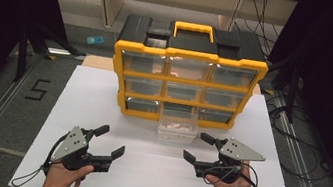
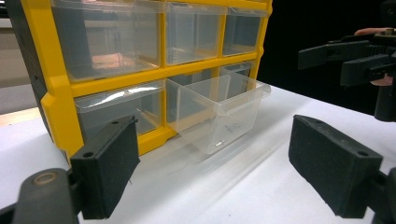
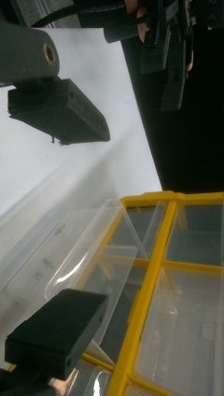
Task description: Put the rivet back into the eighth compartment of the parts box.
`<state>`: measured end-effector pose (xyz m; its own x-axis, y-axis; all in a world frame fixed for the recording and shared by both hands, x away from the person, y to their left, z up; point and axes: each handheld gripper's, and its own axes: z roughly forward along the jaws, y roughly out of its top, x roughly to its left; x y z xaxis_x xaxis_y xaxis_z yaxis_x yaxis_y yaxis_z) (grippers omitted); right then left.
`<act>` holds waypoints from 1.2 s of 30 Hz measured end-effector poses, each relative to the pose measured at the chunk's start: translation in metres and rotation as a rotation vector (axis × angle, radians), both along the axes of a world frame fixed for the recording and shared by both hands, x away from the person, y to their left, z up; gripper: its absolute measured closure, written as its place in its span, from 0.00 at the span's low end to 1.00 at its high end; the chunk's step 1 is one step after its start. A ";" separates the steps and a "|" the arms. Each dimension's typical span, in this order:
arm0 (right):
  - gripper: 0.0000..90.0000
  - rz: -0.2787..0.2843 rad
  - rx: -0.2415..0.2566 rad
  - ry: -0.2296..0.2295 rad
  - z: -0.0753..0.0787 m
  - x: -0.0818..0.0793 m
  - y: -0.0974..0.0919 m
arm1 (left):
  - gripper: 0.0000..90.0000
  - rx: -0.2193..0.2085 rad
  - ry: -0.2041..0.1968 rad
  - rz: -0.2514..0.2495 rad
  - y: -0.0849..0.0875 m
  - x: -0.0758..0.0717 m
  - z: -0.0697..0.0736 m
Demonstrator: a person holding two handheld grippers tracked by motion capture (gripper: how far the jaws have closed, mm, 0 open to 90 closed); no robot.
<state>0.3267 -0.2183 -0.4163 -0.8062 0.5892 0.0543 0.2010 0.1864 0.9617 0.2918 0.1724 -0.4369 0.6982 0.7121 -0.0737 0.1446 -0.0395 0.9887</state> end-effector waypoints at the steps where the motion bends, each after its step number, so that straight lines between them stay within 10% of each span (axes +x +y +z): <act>1: 0.21 0.001 -0.007 0.000 -0.001 -0.001 -0.001 | 0.18 -0.001 0.001 -0.002 0.000 0.000 0.000; 36: 0.19 -0.023 0.016 0.008 -0.010 -0.016 -0.011 | 0.18 0.003 0.007 -0.013 -0.002 -0.001 0.000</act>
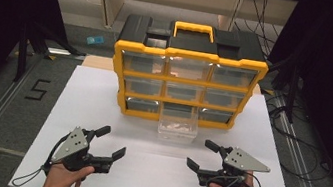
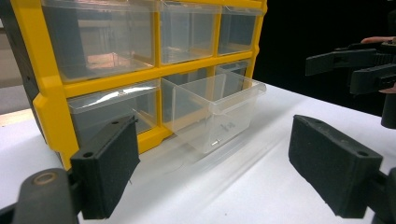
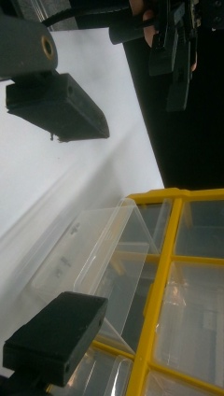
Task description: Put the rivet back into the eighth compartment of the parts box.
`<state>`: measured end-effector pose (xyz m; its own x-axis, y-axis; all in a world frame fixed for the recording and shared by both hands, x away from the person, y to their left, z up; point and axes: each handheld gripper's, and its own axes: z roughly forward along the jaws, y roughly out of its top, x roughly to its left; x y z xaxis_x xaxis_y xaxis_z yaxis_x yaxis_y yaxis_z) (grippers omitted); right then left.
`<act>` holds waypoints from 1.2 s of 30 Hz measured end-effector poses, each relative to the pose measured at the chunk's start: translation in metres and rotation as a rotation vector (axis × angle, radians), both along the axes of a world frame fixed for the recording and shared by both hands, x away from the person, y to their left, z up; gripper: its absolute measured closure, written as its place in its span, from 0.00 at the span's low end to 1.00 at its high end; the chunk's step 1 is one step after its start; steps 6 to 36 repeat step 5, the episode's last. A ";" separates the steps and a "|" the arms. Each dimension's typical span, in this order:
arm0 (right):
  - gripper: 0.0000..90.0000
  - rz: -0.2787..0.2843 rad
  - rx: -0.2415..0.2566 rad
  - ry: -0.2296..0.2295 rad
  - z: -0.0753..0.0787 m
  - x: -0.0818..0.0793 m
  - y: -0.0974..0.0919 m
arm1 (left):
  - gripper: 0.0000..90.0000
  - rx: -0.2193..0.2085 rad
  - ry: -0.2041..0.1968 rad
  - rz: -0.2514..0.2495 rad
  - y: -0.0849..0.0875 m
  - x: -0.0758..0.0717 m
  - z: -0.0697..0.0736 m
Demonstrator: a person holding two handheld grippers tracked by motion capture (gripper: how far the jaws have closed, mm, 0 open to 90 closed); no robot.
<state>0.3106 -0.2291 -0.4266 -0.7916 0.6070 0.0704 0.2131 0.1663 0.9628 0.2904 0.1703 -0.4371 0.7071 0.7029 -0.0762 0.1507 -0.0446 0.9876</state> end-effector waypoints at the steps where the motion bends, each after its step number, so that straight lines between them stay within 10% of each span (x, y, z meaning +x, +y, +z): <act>1: 0.19 0.000 -0.001 0.002 0.000 0.000 0.000 | 0.18 0.001 -0.001 0.000 0.000 0.000 0.000; 36: 0.19 -0.008 -0.006 0.016 0.000 0.000 -0.001 | 0.18 0.002 -0.003 0.000 0.000 0.000 0.000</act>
